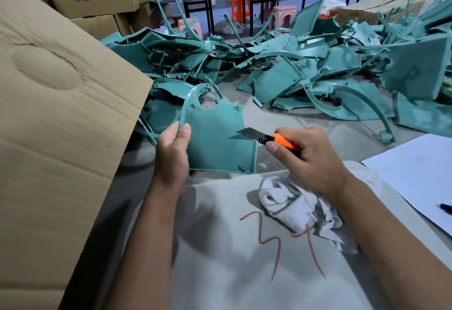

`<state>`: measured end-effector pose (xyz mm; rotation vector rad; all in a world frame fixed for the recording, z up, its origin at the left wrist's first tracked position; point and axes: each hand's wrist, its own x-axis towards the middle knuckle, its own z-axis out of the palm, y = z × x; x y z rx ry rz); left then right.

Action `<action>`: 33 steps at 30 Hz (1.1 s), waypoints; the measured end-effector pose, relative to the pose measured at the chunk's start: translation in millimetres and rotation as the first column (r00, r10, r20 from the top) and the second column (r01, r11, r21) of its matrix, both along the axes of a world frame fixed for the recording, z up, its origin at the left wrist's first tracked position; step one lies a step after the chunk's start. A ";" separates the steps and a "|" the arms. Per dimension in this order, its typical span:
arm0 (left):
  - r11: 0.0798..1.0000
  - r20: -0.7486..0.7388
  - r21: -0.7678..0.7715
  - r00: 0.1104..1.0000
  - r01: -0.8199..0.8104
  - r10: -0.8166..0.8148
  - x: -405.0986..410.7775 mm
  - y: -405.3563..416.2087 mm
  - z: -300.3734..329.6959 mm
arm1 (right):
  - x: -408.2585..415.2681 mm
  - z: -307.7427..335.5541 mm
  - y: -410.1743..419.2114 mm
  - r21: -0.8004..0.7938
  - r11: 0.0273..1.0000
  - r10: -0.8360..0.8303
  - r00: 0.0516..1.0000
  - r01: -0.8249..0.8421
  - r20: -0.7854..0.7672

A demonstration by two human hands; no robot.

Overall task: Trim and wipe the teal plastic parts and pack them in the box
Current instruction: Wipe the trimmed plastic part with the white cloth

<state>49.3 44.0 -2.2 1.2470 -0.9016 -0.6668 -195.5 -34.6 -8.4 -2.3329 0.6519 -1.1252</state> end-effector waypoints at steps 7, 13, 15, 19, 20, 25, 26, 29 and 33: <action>1.000 -0.145 0.002 0.989 0.011 -0.010 3.0 1.8 1.3 | -5.1 -5.3 -12.5 -0.152 0.813 -0.580 0.758 0.562 -0.300; 1.000 -0.183 0.004 0.983 -0.029 0.029 0.7 -3.1 -2.8 | -10.9 10.3 -12.9 -0.133 0.801 -0.577 0.696 0.583 -0.426; 0.999 -0.181 -0.002 0.983 -0.036 0.035 1.2 -3.9 -3.6 | -14.2 23.1 -6.5 -0.145 0.831 -0.547 0.743 0.537 -0.386; 1.000 -0.125 -0.007 0.992 -0.024 0.023 3.5 -4.6 -8.1 | -15.7 45.1 1.8 -0.062 0.884 -0.408 0.702 0.463 -0.584; 1.000 -0.096 -0.005 0.995 -0.011 0.011 3.9 -5.3 -9.9 | -15.5 49.7 4.4 -0.040 0.890 -0.354 0.633 0.454 -0.689; 1.000 -0.019 0.010 1.000 0.017 -0.016 5.1 -7.7 -13.5 | -14.9 54.2 21.9 0.094 0.919 -0.062 0.375 0.383 -0.925; 1.000 -0.023 0.010 1.000 0.015 -0.015 5.2 -7.7 -13.5 | -12.5 51.7 24.1 0.090 0.933 -0.040 0.351 0.348 -0.936; 1.000 -0.048 -0.005 0.999 0.014 -0.014 3.2 -7.2 -11.7 | -9.6 48.2 19.4 0.117 0.957 -0.005 0.417 0.266 -0.909; 0.997 0.013 -0.041 0.998 0.066 -0.066 0.3 -3.4 -7.1 | -3.9 45.5 8.8 0.172 0.953 -0.151 0.882 0.250 -0.446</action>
